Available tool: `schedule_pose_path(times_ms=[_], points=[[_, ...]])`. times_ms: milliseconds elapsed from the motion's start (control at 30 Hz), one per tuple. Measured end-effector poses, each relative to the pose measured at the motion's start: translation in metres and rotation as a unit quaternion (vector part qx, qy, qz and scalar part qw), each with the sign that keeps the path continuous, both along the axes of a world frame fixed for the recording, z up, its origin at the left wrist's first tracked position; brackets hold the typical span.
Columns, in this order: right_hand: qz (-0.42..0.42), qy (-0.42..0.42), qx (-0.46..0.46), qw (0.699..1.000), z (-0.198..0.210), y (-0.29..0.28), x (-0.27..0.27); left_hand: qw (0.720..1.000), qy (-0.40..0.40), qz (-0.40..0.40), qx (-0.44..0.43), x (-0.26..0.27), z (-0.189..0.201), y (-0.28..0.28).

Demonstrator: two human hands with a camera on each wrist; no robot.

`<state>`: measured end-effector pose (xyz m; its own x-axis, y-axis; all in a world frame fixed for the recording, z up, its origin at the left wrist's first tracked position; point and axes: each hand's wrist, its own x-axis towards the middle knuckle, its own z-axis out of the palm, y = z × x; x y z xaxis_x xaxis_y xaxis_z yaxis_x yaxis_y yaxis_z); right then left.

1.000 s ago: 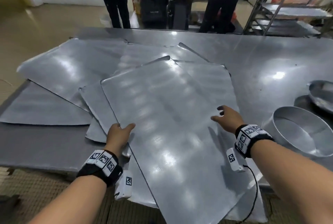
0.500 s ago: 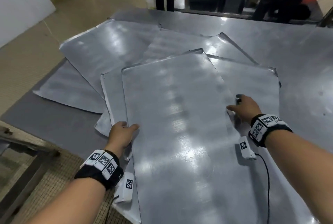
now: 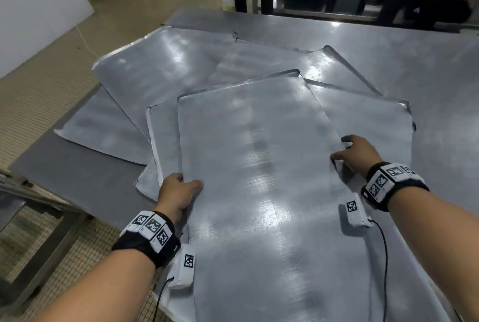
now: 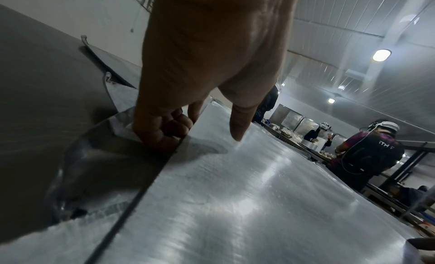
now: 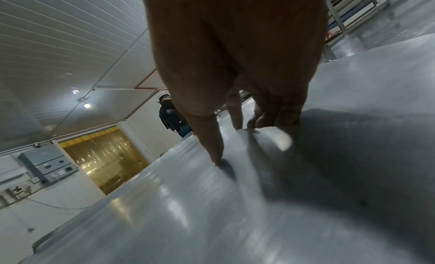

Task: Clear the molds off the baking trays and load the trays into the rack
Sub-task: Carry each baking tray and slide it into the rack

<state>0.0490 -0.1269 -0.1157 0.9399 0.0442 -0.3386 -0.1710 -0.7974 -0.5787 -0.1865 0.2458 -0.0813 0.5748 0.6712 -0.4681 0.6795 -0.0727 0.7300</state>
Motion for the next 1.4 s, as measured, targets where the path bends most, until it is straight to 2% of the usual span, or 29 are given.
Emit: schedule_pose_path(times_ms=[167,400,633,933,1067,1400], points=[[-0.011,0.035,0.025,0.999,0.009,-0.010,0.004,0.999,0.015,-0.016,0.025,0.009,-0.002,0.001],[-0.044,0.035,0.081,0.995,0.013,-0.037,-0.001,0.998,-0.001,-0.019,0.065,0.039,0.012,-0.008],[-0.095,0.014,0.100,0.990,0.025,-0.071,-0.014,0.994,-0.011,-0.075,0.078,0.079,0.024,-0.022],[-0.182,0.019,0.120,0.976,0.025,-0.112,-0.046,0.974,-0.001,-0.201,0.106,0.142,0.033,-0.029],[-0.222,0.019,0.128,0.966,0.016,-0.121,-0.058,0.960,0.014,-0.250,0.125,0.167,0.026,-0.032],[-0.272,0.005,0.116,0.955,0.012,-0.126,-0.076,0.956,0.006,-0.283,0.077,0.183,-0.004,-0.043]])
